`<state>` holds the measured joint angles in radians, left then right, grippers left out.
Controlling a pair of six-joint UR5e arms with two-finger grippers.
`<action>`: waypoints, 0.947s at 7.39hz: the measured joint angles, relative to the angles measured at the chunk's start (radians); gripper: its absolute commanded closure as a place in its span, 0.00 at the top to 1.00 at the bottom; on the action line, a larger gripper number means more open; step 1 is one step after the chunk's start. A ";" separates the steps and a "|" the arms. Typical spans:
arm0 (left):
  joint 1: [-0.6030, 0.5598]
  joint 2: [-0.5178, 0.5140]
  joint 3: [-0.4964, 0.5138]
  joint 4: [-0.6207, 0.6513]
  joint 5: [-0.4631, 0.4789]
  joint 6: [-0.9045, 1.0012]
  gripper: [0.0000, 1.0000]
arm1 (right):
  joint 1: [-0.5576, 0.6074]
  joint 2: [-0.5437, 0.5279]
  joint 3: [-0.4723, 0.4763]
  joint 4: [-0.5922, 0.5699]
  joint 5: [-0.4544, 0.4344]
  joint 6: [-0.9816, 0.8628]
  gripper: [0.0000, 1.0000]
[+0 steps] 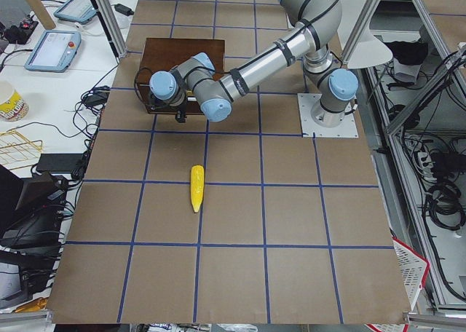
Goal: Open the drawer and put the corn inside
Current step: 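Close the left gripper on the white drawer handle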
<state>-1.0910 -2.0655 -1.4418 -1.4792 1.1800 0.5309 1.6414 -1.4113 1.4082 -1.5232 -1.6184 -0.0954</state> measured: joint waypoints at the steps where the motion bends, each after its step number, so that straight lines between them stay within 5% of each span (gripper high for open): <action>1: -0.006 -0.008 -0.001 0.007 -0.007 0.000 1.00 | 0.000 0.000 0.000 0.000 0.000 0.000 1.00; 7: -0.012 -0.042 -0.006 0.032 -0.012 0.005 1.00 | 0.000 0.000 0.000 0.000 0.000 -0.001 1.00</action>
<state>-1.1029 -2.1074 -1.4476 -1.4471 1.1677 0.5361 1.6414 -1.4113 1.4082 -1.5233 -1.6183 -0.0963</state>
